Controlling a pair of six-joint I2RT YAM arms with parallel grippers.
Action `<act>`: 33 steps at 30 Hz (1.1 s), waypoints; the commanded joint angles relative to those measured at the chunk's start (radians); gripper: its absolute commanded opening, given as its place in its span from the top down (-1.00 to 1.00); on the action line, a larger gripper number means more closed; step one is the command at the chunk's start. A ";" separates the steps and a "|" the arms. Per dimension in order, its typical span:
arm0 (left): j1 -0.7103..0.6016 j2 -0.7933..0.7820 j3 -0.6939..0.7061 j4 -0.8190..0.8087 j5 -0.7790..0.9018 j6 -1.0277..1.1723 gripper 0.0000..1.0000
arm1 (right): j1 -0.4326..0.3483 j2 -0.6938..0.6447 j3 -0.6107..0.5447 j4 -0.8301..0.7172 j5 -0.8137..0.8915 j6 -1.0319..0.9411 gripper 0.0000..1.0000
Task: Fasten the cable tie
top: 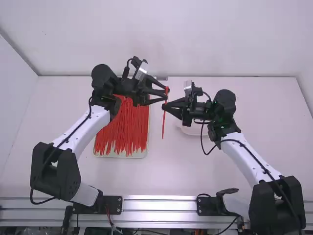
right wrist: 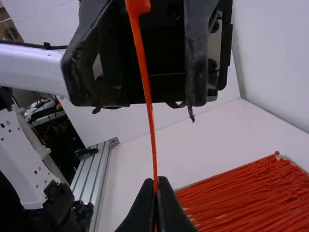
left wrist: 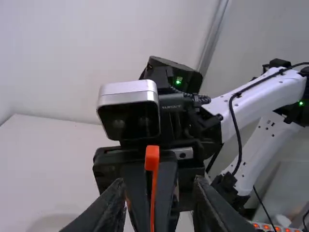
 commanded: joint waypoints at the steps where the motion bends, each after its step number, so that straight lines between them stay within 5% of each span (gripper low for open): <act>1: -0.004 0.001 0.023 0.009 0.007 0.005 0.34 | 0.000 -0.001 0.004 0.005 -0.010 0.006 1.00; 6: -0.004 0.001 0.023 0.002 -0.021 0.006 0.43 | 0.009 -0.001 0.004 0.005 -0.006 0.005 1.00; 13: -0.005 0.001 0.023 0.004 -0.042 0.009 0.96 | 0.000 -0.001 0.004 0.005 -0.006 0.006 1.00; 18: -0.017 0.001 0.023 -0.005 -0.066 0.005 0.96 | 0.001 -0.001 0.004 0.004 -0.006 0.005 1.00; 20: -0.011 0.001 0.023 -0.017 -0.074 0.003 0.96 | 0.000 -0.001 0.004 -0.004 0.004 0.006 0.81; 21: -0.006 0.001 0.023 -0.028 -0.083 0.000 0.96 | 0.000 -0.001 0.003 -0.021 0.025 0.006 0.56; 22: -0.003 0.001 0.023 -0.033 -0.089 -0.005 0.95 | 0.000 -0.001 0.004 -0.030 0.039 0.006 -0.08; 23: 0.006 0.001 0.023 -0.051 -0.096 -0.010 0.96 | 0.000 -0.001 0.003 -0.029 0.053 0.006 -0.96; 33: 0.093 0.001 0.050 -0.125 -0.127 -0.034 0.96 | 0.002 0.000 0.003 -0.029 0.100 0.005 -0.96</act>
